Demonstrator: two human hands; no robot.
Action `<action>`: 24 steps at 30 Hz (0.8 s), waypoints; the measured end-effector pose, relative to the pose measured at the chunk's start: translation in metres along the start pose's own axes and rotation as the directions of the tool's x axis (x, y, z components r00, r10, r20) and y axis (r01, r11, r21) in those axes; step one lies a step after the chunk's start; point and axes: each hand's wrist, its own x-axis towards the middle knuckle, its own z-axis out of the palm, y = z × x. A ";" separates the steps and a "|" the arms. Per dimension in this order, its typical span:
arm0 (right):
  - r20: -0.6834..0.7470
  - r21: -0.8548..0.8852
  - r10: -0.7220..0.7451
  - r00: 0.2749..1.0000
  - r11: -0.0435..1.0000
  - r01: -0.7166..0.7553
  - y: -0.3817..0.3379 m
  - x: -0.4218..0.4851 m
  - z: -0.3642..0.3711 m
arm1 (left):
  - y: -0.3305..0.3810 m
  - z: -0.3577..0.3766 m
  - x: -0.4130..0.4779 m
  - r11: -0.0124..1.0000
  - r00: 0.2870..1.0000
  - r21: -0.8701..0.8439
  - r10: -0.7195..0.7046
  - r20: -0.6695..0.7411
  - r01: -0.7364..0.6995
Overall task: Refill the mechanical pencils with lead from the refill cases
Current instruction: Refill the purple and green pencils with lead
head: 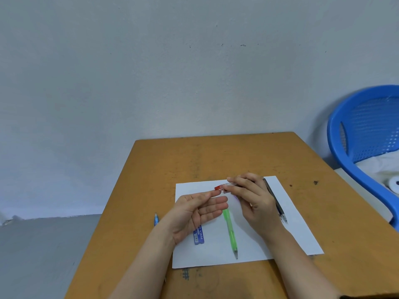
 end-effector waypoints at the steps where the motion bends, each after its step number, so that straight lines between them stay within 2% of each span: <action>1: -0.009 0.004 0.015 1.000 1.000 -0.015 0.000 0.000 0.000 | 0.000 0.000 0.000 1.000 1.000 -0.004 0.014 -0.009 -0.014; 4: -0.035 0.029 0.078 0.996 0.997 -0.077 0.002 0.000 0.001 | 0.000 -0.001 0.001 0.996 0.995 -0.018 0.083 -0.058 -0.084; 7: -0.069 0.059 0.138 0.988 0.989 -0.134 0.003 -0.001 0.002 | -0.004 -0.001 0.003 0.977 0.967 0.033 0.214 -0.137 -0.211; 10: -0.084 0.063 0.185 0.979 0.982 -0.180 0.003 -0.002 0.002 | -0.008 -0.001 0.004 0.904 0.894 0.250 0.399 -0.204 -0.346; 14: -0.089 0.072 0.232 0.968 0.971 -0.226 0.004 -0.004 0.004 | -0.010 0.000 0.003 0.773 0.806 0.493 0.552 -0.214 -0.399; 16: -0.090 0.091 0.249 0.964 0.966 -0.241 0.004 -0.004 0.004 | -0.011 -0.004 0.003 0.664 0.747 0.644 0.631 -0.208 -0.381; 17: -0.086 0.103 0.257 0.963 0.963 -0.248 0.004 -0.005 0.004 | -0.010 -0.008 0.003 0.578 0.711 0.734 0.677 -0.188 -0.356; 19: -0.067 0.138 0.278 0.958 0.954 -0.267 0.001 -0.006 0.002 | -0.007 -0.017 0.002 0.345 0.628 0.896 0.771 -0.100 -0.281; 21: -0.045 0.169 0.291 0.956 0.945 -0.280 -0.001 -0.005 0.001 | -0.002 -0.025 0.001 0.137 0.567 0.969 0.824 0.003 -0.204; 22: -0.038 0.175 0.290 0.956 0.944 -0.279 -0.003 -0.004 0.000 | 0.000 -0.029 0.000 0.079 0.568 0.985 0.823 0.024 -0.155; 24: -0.028 0.179 0.284 0.958 0.945 -0.275 -0.004 -0.003 -0.001 | 0.003 -0.036 -0.005 0.011 0.634 1.000 0.774 0.007 -0.026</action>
